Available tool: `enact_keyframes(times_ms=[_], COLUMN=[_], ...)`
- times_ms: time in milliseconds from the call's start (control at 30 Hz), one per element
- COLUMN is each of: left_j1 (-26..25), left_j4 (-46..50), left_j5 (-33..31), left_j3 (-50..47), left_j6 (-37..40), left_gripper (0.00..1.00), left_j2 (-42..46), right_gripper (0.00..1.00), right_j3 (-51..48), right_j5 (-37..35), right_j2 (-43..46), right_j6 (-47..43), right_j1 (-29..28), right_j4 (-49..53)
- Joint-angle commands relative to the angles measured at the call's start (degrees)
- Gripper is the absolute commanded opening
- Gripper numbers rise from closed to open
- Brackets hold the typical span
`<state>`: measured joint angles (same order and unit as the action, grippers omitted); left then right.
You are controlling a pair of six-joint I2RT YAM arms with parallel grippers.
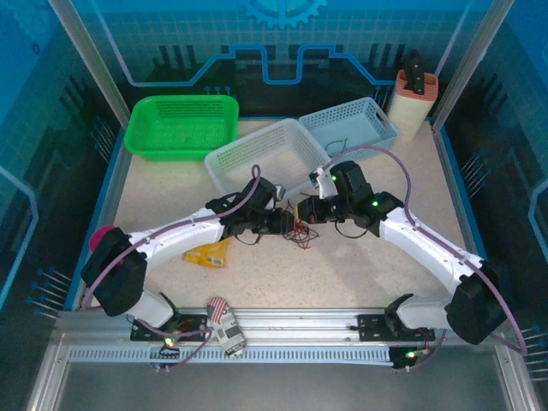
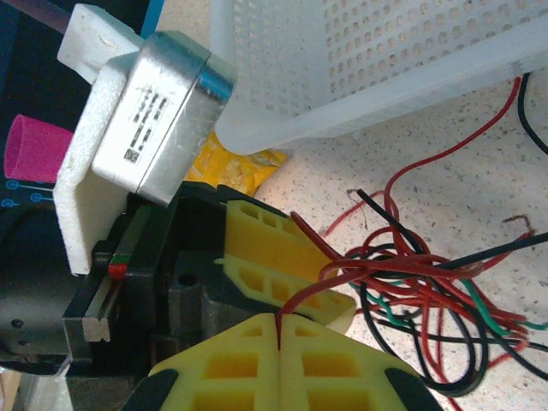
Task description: Untangle the cables
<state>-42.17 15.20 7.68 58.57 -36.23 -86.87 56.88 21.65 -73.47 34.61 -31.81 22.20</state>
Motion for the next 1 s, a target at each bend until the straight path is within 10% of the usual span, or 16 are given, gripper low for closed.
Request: enact_keyframes(times_ms=[0, 300, 967], left_j1=[-0.33, -0.28, -0.28], left_j4=[-3.03, -0.53, -1.75], left_j5=[-1.74, -1.21, 16.87], left_j3=[-0.12, 0.01, -5.38], left_j6=[-2.56, -0.40, 13.33], left_gripper=[0.33, 0.01, 0.00], left_j2=[-0.95, -0.17, 9.47], right_gripper=[0.00, 0.00, 0.00], right_j3=[-0.76, -0.33, 4.34], right_j5=[1.86, -1.29, -19.60], right_j2=[1.77, 2.43, -17.99], right_j6=[1.51, 0.83, -2.79], right_j1=[-0.27, 0.31, 10.99], right_j4=[-2.22, -0.03, 1.75])
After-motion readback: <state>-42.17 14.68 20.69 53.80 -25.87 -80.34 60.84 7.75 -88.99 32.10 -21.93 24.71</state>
